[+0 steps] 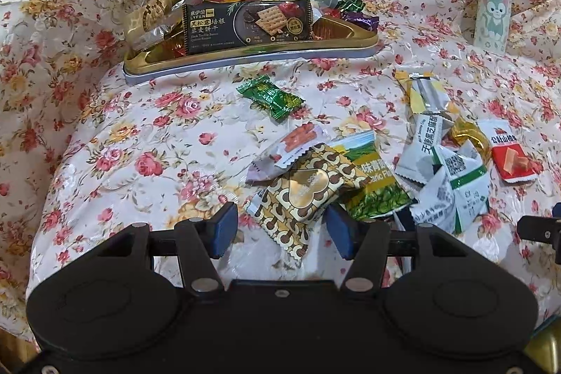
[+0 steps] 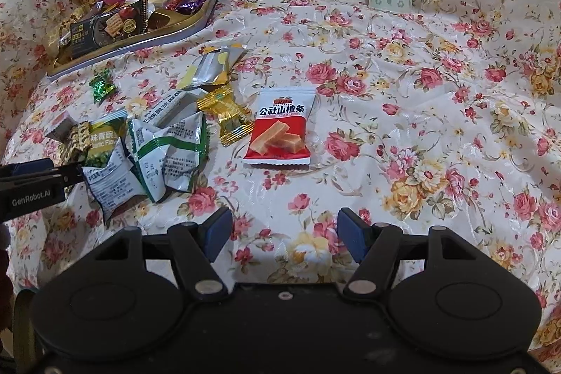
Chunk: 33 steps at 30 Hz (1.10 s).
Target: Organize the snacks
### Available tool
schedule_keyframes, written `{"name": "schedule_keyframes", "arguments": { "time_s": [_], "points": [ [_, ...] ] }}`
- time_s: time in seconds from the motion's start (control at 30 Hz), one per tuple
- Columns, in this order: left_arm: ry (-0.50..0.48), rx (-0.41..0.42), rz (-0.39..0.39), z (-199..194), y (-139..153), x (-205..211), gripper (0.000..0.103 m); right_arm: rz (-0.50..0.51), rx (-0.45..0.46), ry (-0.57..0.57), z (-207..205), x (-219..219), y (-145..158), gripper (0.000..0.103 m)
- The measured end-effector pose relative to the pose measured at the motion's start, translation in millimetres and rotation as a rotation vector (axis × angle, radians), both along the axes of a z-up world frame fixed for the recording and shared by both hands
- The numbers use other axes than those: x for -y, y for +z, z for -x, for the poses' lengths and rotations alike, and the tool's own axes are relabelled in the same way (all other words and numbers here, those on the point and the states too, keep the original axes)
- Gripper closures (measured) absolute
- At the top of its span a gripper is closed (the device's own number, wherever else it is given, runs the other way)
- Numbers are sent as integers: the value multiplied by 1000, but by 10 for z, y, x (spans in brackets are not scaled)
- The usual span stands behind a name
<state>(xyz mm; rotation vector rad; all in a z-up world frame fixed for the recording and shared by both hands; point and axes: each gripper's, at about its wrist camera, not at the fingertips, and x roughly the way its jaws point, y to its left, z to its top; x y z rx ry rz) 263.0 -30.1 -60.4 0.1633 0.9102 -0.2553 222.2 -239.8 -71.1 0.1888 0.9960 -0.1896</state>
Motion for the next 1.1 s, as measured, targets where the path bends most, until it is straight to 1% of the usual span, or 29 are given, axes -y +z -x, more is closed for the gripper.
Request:
{"name": "schedule_keyframes", "arguments": {
  "time_s": [0.3,0.67,0.83,0.93,1.1],
  "points": [
    [15,-13,29,-122,-20,-14,41,11,-2,0,-48,9,-20,32],
    [51,-36,73,-366,-30,-32,42,29,4,2,-112,26,-41,30],
    [41,-29,70,-381,-54,-31,41,37,7,4,-185,49,-51,29],
    [26,-20,52,-369,-66,3,40,44,12,10,-232,45,-63,29],
    [29,-27,59,-389,-69,5,38,55,19,13,-333,33,-83,28]
  ]
}}
